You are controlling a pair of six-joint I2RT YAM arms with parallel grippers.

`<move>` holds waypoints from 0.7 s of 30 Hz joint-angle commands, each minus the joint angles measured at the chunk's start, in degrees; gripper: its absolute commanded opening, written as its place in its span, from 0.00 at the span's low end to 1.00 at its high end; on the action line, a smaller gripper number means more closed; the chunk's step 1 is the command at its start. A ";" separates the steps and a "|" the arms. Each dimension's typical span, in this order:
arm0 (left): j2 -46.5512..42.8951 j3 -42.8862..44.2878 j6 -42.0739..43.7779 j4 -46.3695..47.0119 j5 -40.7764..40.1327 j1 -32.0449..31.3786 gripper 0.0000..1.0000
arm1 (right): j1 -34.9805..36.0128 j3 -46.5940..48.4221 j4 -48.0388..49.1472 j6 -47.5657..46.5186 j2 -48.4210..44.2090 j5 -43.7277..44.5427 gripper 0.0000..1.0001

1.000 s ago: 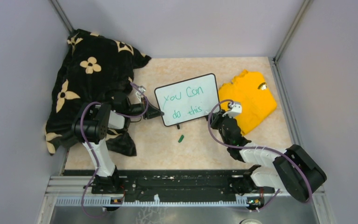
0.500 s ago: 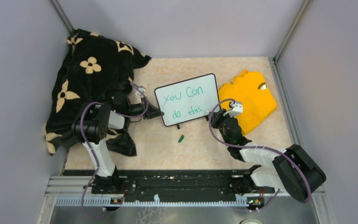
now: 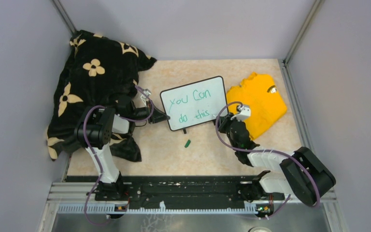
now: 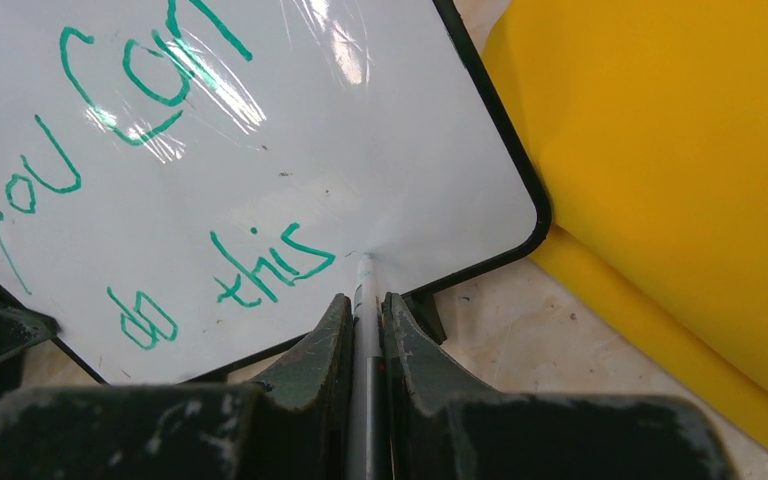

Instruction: Write a sentence on the whiteboard

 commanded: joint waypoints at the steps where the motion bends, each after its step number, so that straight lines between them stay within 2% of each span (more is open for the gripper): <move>1: 2.57 -0.55 1.20 -4.48 -2.99 -0.76 0.00 | -0.78 2.87 3.50 0.36 0.48 -0.47 0.00; 21: 2.57 -0.44 1.22 -4.51 -2.95 -0.76 0.00 | -1.59 3.05 3.82 0.71 2.94 -0.99 0.00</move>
